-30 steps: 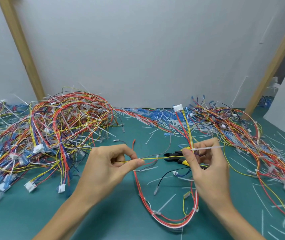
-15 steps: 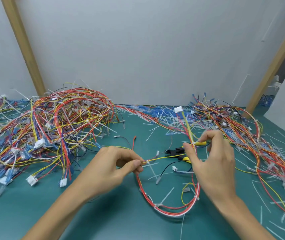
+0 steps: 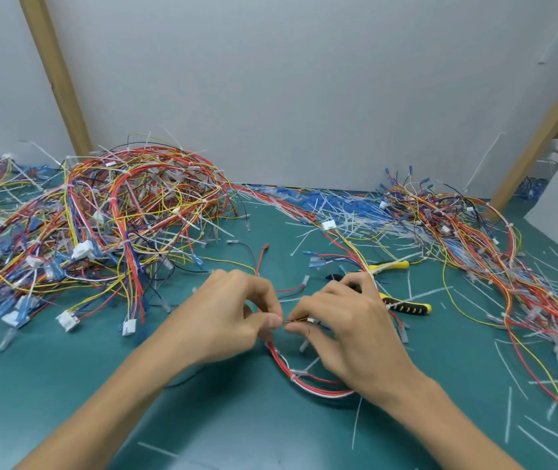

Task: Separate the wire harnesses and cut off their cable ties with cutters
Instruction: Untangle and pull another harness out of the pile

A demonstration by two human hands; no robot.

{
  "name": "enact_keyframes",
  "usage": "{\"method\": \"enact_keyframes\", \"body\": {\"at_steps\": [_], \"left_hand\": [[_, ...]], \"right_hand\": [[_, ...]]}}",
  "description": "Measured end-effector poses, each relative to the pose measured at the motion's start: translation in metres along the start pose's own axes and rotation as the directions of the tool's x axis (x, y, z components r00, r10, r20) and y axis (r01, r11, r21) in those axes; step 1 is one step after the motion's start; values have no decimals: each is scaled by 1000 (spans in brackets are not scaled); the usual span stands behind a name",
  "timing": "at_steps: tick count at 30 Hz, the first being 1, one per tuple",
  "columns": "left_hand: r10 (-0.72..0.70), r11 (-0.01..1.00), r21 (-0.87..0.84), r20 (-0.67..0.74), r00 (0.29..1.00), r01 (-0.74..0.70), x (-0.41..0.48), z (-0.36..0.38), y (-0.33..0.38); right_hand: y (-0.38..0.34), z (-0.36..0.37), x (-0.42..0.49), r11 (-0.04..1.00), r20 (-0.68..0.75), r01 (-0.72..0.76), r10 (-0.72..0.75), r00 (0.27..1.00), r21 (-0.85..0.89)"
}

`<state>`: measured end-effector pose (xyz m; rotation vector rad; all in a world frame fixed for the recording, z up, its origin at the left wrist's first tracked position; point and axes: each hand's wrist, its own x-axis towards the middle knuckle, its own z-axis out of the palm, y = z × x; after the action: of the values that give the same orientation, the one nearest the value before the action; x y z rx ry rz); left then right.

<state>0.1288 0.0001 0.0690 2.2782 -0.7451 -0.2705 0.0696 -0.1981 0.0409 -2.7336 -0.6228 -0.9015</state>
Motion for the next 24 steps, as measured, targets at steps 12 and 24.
{"method": "enact_keyframes", "body": {"at_steps": [12,24], "left_hand": [[-194,952,243,13,981,185,-2,-18,1],[10,978,207,-48,999,0,-2,-22,-10]], "right_hand": [[4,2,6,992,-7,-124,124,992,35],[13,2,3,958,-26,-249,255,966,141]]}}
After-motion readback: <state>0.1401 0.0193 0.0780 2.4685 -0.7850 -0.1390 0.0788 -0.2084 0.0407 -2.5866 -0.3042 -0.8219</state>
